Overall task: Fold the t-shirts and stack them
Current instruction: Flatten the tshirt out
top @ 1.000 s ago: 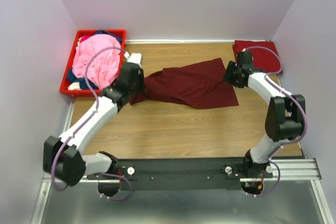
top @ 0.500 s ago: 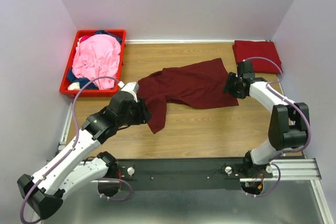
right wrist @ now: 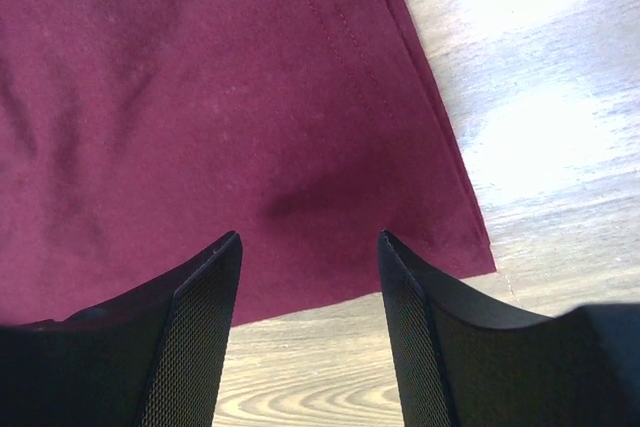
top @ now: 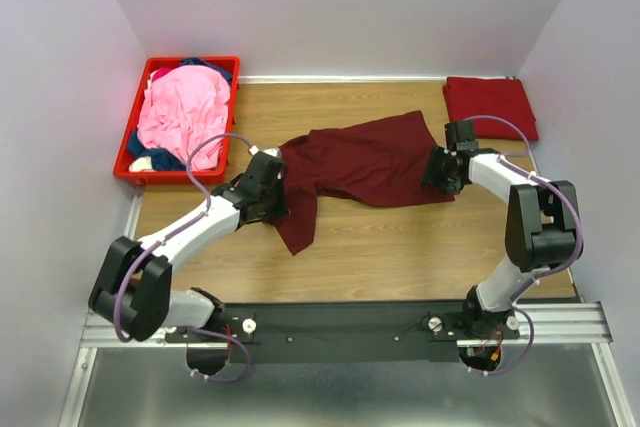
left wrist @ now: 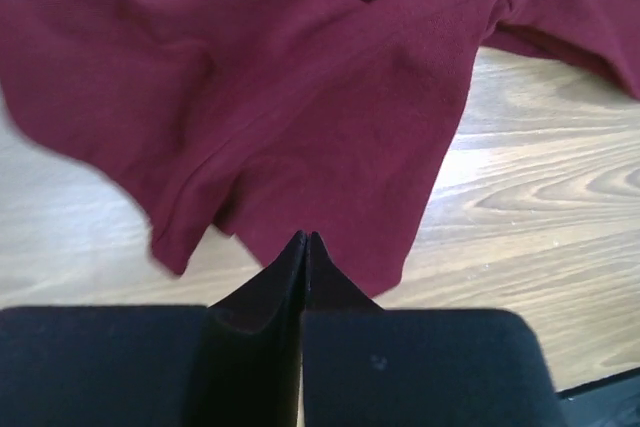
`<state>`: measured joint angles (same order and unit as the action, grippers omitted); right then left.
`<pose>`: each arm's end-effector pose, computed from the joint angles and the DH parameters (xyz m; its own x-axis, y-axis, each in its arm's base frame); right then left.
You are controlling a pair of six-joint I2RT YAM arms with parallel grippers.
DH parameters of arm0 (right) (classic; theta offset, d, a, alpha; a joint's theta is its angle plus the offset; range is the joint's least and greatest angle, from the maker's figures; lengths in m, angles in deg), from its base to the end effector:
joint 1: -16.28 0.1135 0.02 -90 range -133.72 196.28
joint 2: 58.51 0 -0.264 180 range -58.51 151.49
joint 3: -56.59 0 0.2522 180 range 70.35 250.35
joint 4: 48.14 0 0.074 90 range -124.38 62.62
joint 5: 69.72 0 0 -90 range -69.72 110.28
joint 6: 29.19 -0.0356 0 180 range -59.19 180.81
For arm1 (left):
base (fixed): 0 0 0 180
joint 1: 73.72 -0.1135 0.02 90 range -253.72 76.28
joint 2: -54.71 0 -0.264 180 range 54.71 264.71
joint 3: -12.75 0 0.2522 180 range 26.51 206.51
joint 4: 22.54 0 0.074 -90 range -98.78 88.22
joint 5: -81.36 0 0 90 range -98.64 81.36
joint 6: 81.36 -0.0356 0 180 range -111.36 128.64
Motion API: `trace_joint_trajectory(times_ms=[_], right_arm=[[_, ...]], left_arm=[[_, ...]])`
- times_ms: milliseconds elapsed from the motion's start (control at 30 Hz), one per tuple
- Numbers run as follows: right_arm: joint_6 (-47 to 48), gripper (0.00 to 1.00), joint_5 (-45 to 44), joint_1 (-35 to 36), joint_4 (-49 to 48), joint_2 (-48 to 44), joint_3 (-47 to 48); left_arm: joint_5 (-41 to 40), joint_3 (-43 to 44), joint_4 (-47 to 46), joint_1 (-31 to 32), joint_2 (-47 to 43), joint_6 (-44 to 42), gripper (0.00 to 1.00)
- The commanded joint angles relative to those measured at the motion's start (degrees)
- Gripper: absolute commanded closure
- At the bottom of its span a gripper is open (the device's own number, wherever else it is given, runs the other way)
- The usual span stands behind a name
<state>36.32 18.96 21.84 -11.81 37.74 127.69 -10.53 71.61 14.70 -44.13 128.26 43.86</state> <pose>0.3279 0.0311 0.1725 -0.8315 0.3354 -0.4429 0.2843 0.9418 0.1795 0.2239 -0.1258 0.2165 -0.8337 -0.1894 -0.5187 -0.0061 0.9424 -0.3344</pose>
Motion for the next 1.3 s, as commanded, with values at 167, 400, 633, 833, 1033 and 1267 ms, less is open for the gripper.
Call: trace_joint_trajectory(times_ms=[167, 400, 633, 833, 1033, 1267], right_arm=[[-3.3, 0.39, 1.0, -0.6, -2.0, 3.9, -1.4], [-5.0, 0.39, -1.0, -5.1, -2.4, -1.5, -7.1], [-5.3, 0.36, -2.3, -9.7, -2.4, -4.5, -11.7], [-5.0, 0.36, -2.7, -9.7, -2.4, -3.3, -10.8], [-2.6, 0.34, 1.0, -9.5, -2.4, -6.8, -7.9], [-1.4, 0.30, 3.9, -8.1, -0.8, -12.3, -7.1]], left_arm=[[2.3, -4.5, -9.3, -6.0, 8.3, -3.2, 0.96], [-1.9, 2.3, -6.4, -10.9, 19.4, -8.0, 0.97], [-13.7, 11.3, 0.1, -13.1, 24.8, -12.4, 0.97], [-28.3, 21.3, 5.2, -14.7, 26.8, -15.4, 0.97], [-19.4, 24.0, 5.2, -14.0, 21.6, -14.7, 0.86], [-10.4, 9.2, 8.7, -12.4, 5.7, -10.0, 0.42]])
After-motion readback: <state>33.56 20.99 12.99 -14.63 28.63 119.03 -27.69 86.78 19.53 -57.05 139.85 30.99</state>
